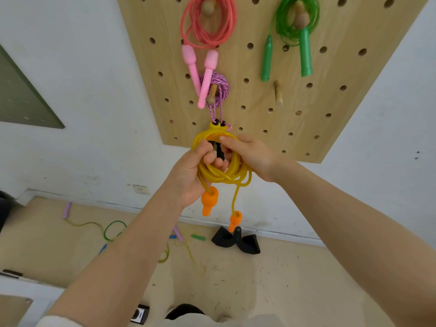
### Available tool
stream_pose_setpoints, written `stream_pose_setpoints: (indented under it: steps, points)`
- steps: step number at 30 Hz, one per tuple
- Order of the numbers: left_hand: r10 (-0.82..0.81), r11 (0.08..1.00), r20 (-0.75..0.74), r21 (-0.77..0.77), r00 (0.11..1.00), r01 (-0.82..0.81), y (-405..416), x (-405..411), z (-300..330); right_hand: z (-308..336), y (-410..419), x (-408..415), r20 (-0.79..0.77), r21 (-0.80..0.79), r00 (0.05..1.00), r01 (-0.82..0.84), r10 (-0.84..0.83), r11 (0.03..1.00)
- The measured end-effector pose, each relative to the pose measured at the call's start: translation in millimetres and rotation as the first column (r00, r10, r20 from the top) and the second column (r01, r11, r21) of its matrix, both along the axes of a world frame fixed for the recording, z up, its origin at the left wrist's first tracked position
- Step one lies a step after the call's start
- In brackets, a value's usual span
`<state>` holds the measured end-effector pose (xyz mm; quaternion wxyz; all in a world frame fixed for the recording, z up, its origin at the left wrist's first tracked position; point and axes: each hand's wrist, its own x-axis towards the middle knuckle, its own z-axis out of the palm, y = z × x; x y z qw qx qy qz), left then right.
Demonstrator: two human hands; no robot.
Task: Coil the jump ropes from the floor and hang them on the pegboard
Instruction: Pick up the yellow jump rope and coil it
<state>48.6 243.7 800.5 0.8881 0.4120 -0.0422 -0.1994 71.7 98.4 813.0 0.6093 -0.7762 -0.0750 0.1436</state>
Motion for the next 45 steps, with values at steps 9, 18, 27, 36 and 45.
stream_pose_setpoints:
  steps: [9,18,27,36,45]
  points:
    - [0.458,0.848,-0.059,-0.268,0.887,-0.456,46,29,14,-39,-34,-11,-0.269,-0.320,0.950,-0.241,0.156,0.916]
    - [-0.051,0.521,0.380,0.799,0.924,-0.300,24,9,-16,1,21,-22,0.093,-0.855,0.780,-0.257,0.619,0.451]
    - [-0.220,0.623,0.139,0.782,0.966,0.029,21,-1,-2,33,15,-20,0.350,-0.571,0.855,-0.129,0.382,0.811]
    - [-0.307,0.875,0.126,0.427,0.943,0.228,28,5,1,22,-7,-10,0.368,-0.655,0.845,-0.059,0.387,0.753]
    - [-0.239,0.817,0.139,0.563,0.961,0.122,19,11,1,10,-6,-12,-0.128,-0.173,0.985,-0.134,0.112,0.976]
